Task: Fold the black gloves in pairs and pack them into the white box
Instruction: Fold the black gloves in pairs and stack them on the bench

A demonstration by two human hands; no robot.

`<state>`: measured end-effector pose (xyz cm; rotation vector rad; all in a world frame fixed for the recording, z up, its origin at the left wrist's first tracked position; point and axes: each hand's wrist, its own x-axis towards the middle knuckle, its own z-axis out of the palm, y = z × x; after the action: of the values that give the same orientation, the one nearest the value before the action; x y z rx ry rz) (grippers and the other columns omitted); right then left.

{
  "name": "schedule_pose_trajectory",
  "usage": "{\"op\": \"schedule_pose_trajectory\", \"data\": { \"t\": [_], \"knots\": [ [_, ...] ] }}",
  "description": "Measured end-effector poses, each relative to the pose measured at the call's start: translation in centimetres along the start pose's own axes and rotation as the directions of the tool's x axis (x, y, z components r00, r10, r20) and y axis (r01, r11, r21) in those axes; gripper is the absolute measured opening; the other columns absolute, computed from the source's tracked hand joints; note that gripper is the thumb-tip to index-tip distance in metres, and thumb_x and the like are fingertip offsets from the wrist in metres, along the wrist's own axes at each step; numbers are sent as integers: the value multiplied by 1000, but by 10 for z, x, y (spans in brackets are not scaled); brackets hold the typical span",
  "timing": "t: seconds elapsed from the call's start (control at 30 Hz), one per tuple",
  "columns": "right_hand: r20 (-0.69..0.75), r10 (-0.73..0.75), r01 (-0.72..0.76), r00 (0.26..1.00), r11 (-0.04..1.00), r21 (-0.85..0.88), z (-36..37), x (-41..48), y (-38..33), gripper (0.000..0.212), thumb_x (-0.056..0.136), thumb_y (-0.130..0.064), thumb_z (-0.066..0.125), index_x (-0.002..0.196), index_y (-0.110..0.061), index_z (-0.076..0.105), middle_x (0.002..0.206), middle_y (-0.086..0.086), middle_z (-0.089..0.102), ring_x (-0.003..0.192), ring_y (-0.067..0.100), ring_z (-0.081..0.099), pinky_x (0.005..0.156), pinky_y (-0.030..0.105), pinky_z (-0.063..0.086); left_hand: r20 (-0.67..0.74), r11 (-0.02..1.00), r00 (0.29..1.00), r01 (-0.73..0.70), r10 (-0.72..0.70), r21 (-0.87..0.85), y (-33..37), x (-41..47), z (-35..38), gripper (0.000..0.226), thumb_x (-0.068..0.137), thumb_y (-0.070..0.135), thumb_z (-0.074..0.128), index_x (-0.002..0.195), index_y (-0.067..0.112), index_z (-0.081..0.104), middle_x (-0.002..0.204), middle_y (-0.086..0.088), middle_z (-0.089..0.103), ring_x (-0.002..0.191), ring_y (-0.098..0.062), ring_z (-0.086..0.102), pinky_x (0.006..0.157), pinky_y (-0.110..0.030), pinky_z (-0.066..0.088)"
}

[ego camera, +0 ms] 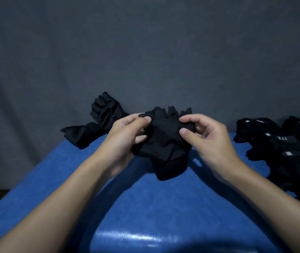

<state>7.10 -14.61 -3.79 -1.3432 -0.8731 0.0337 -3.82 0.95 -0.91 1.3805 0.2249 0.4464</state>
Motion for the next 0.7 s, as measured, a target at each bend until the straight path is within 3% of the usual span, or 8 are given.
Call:
{"op": "schedule_pose_trajectory", "data": {
  "t": [0.1, 0.17, 0.27, 0.37, 0.47, 0.57, 0.63, 0.7],
  "knots": [
    [31, 31, -30, 999, 999, -45, -3, 0, -1, 35, 87, 4, 65, 114, -19, 65, 106, -2, 72, 101, 9, 68, 86, 26, 53, 29, 983, 997, -81, 77, 162, -4, 0, -5, 44, 91, 6, 67, 127, 29, 55, 78, -6, 62, 77, -21, 63, 72, -40, 55],
    [62, 49, -44, 997, 996, -83, -4, -2, -1, 41, 87, 3, 65, 120, -22, 63, 117, -3, 68, 106, 11, 67, 91, 32, 54, 64, 949, 990, -141, 128, 282, -6, -2, -4, 33, 88, 0, 70, 116, 17, 65, 81, -5, 67, 80, -23, 66, 75, -37, 58],
    [98, 109, -103, 989, 992, -69, -5, -3, -4, 51, 87, 5, 65, 130, -21, 57, 121, -8, 65, 99, 11, 70, 82, 30, 58, 46, 921, 992, -126, 118, 369, -9, -3, -1, 32, 88, -4, 68, 113, 16, 71, 101, 3, 75, 87, -18, 73, 72, -28, 61],
    [91, 191, -178, 977, 975, -131, -8, -2, 0, 57, 86, 2, 67, 134, -24, 53, 122, -11, 64, 91, 16, 73, 79, 36, 60, 33, 934, 997, -79, 72, 348, -11, 2, -3, 38, 90, -7, 65, 120, 17, 68, 113, 0, 72, 92, -20, 73, 78, -36, 62],
    [89, 291, -259, 953, 928, -268, -14, -1, 9, 58, 82, -7, 74, 133, -25, 53, 127, -8, 60, 101, 11, 68, 90, 34, 56, 44, 905, 999, -29, 12, 425, -23, 8, -7, 38, 89, -2, 68, 121, 18, 66, 121, -4, 68, 98, -23, 72, 86, -39, 60],
    [100, 406, -251, 908, 721, -646, -21, -4, 15, 55, 84, -28, 72, 135, -27, 50, 121, -10, 51, 116, 9, 54, 97, 23, 42, 49, 709, 999, -39, 6, 704, -36, 11, -11, 28, 90, 23, 71, 117, 29, 66, 116, 2, 63, 93, -15, 66, 85, -27, 54],
    [70, 385, -209, 920, 633, -745, -25, -6, 18, 48, 85, -39, 69, 130, -28, 54, 117, -6, 49, 117, 13, 52, 98, 25, 40, 58, 557, 998, -70, 39, 827, -40, 13, -15, 25, 93, 31, 66, 118, 28, 65, 113, 5, 58, 101, -12, 60, 90, -27, 50],
    [84, 314, -140, 946, 627, -766, -28, -9, 18, 38, 84, -43, 68, 119, -32, 59, 113, -6, 47, 115, 13, 50, 99, 28, 41, 106, 512, 991, -131, 79, 849, -40, 13, -16, 24, 96, 31, 62, 119, 25, 66, 113, 10, 57, 105, -4, 56, 92, -25, 47]
  ]
}}
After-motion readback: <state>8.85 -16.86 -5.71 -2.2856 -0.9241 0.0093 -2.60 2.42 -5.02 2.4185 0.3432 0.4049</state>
